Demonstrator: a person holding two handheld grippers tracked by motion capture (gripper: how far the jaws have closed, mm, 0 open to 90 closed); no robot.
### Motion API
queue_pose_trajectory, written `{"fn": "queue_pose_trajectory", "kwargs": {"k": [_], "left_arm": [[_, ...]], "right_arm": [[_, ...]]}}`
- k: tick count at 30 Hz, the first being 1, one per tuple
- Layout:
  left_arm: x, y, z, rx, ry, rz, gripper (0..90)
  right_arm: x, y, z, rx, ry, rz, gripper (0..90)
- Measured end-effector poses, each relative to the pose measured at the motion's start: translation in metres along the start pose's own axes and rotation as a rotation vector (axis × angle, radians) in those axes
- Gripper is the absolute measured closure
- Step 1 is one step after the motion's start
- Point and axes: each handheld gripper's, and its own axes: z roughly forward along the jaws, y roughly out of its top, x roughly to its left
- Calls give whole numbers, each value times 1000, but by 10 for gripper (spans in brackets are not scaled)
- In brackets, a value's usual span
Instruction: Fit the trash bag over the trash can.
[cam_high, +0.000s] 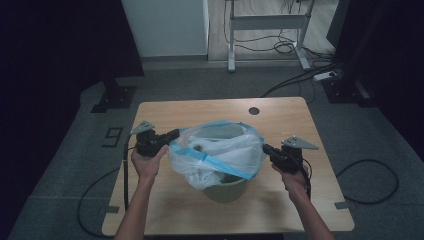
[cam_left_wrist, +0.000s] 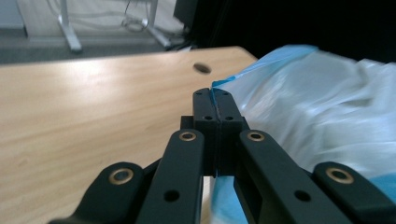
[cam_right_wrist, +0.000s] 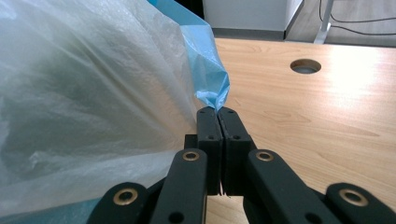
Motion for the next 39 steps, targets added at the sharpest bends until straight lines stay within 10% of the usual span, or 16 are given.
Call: {"fn": "queue_pose_trajectory", "kwargs": {"k": [8, 22, 39], "left_arm": [[2, -15, 7, -12, -5, 6, 898], [-9, -31, 22, 164, 6, 60, 898], [-8, -40, 30, 244, -6, 0, 898]], "right_arm": [[-4, -10, 8, 24, -2, 8, 876], [5, -15, 15, 82, 1, -28, 877], [9, -16, 28, 160, 11, -27, 878]]}}
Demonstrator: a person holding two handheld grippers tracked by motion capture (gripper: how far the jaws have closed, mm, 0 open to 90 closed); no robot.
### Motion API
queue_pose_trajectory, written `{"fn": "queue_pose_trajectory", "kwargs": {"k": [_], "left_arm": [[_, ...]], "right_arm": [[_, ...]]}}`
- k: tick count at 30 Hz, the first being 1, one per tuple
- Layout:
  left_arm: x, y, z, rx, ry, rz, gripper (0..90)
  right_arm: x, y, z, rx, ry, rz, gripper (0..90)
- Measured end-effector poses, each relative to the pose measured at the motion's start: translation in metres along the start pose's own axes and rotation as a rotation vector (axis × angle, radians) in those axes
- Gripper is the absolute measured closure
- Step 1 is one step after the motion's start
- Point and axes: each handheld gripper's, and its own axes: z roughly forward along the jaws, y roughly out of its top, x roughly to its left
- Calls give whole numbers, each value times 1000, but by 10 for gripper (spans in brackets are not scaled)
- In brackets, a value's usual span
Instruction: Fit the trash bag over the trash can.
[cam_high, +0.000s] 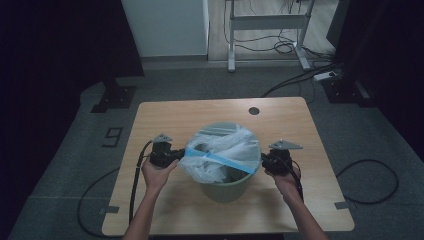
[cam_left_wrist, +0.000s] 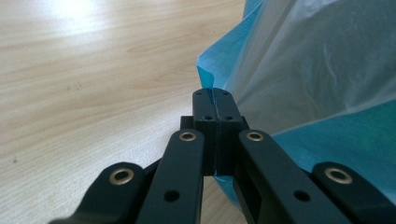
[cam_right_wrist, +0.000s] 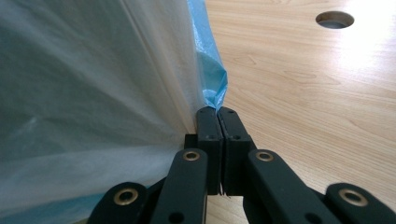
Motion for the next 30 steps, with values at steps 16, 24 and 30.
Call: {"fn": "queue_pose_trajectory", "kwargs": {"k": [16, 24, 30], "left_arm": [[0, -3, -14, -36, -11, 7, 896], [-2, -3, -19, -90, -6, 23, 896], [-2, -2, -21, -99, -11, 17, 896]], "right_arm": [[-10, -7, -33, -172, -72, 67, 606], [-2, -10, -79, -292, -10, 26, 503], [27, 3, -102, -316, 97, -84, 430]]}}
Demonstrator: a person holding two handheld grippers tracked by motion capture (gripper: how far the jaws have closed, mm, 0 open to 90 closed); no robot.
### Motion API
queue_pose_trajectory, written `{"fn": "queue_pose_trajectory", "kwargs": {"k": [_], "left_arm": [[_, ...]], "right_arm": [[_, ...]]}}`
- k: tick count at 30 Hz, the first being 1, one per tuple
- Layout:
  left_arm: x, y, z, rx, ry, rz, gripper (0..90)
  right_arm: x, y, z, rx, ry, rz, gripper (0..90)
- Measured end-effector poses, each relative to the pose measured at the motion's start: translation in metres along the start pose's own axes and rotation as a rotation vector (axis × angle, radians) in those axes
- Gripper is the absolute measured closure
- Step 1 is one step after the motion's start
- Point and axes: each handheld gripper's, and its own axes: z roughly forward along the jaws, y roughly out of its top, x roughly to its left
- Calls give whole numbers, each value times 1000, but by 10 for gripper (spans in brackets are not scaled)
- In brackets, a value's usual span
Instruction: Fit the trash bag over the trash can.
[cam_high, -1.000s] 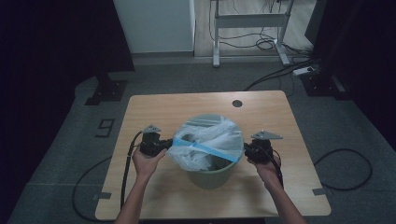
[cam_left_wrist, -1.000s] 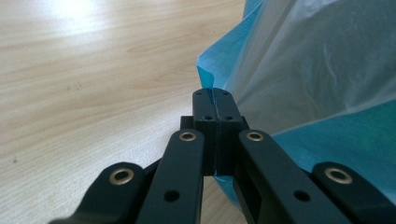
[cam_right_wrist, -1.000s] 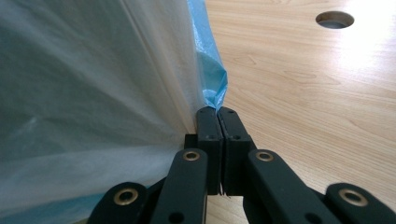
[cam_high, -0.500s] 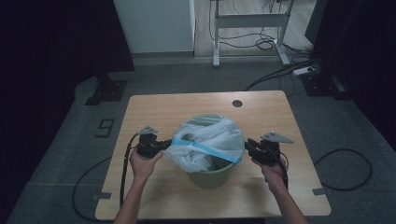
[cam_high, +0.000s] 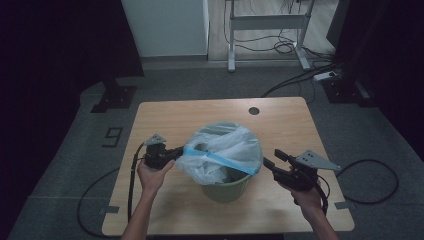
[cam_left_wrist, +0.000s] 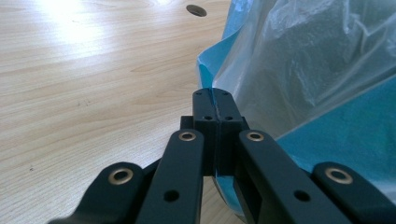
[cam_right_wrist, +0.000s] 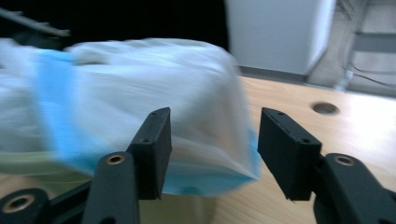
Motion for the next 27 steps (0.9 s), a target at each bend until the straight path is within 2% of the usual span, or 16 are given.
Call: {"fn": "queue_pose_trajectory", "kwargs": {"k": [4, 8, 12, 14, 16, 18, 19, 22, 24, 25, 27], "left_arm": [[-1, 2, -3, -4, -2, -1, 896], [0, 2, -5, -8, -5, 0, 896], [0, 2, -6, -10, -8, -3, 896], [0, 2, -7, -12, -9, -4, 896], [0, 3, -8, -16, -9, -5, 896], [0, 3, -9, -20, -10, -5, 896], [0, 3, -10, -21, -10, -5, 896], [0, 2, -10, -23, -15, -2, 896], [-1, 2, -10, -28, -30, -3, 896], [-2, 2, -10, -36, -51, -7, 895], [-7, 4, -11, -40, -59, 5, 895]], "right_arm": [[23, 15, 0, -6, 89, -53, 424], [46, 25, 10, 27, 188, -112, 424], [64, 26, 29, 80, 214, -160, 435], [70, 25, 36, 101, 217, -188, 520], [76, 24, 41, 123, 194, -233, 694], [78, 24, 43, 134, 186, -251, 835], [78, 23, 42, 123, 173, -255, 883], [76, 23, 28, 62, 192, -242, 888], [75, 19, 14, 22, 240, -237, 888], [75, 16, 7, 16, 257, -238, 888], [76, 7, -3, 16, 280, -242, 888]]}}
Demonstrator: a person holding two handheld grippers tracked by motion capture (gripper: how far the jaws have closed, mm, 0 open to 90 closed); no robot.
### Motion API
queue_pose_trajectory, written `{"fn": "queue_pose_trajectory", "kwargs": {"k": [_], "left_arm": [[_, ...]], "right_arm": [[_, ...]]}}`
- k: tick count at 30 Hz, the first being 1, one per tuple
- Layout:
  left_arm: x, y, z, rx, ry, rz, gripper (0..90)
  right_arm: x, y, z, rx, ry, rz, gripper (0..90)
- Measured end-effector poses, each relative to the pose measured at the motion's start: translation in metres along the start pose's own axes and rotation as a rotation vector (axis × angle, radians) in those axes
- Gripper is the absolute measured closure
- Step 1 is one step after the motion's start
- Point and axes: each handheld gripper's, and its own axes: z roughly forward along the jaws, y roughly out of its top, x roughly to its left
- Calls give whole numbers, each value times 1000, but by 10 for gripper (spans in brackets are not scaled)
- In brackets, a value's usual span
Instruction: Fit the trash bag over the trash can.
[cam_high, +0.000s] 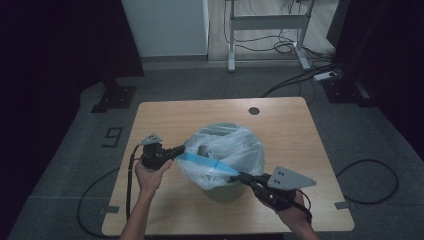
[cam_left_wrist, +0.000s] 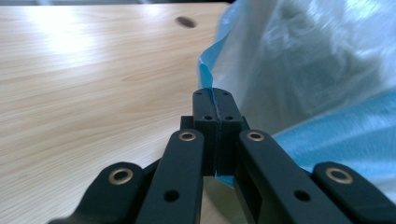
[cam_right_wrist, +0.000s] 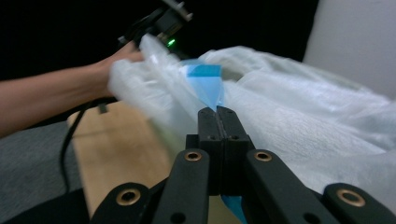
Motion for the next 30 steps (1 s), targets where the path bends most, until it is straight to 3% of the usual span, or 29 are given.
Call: {"fn": "queue_pose_trajectory", "kwargs": {"k": [3, 11, 15, 22, 30], "left_arm": [[-8, 2, -2, 9, 6, 31, 895], [-11, -9, -10, -9, -31, 24, 895], [-13, -15, -12, 4, -49, 24, 895], [-15, -21, -3, 83, -30, 38, 894], [-12, -26, 11, 118, -34, 21, 893]], "right_arm": [[8, -13, -6, -1, 42, -10, 888], [17, -36, -3, 12, 113, 21, 887], [18, -45, 4, 44, 136, 26, 887], [10, -70, 19, 152, 120, 69, 885], [-10, -99, 31, 208, 96, 137, 880]]}}
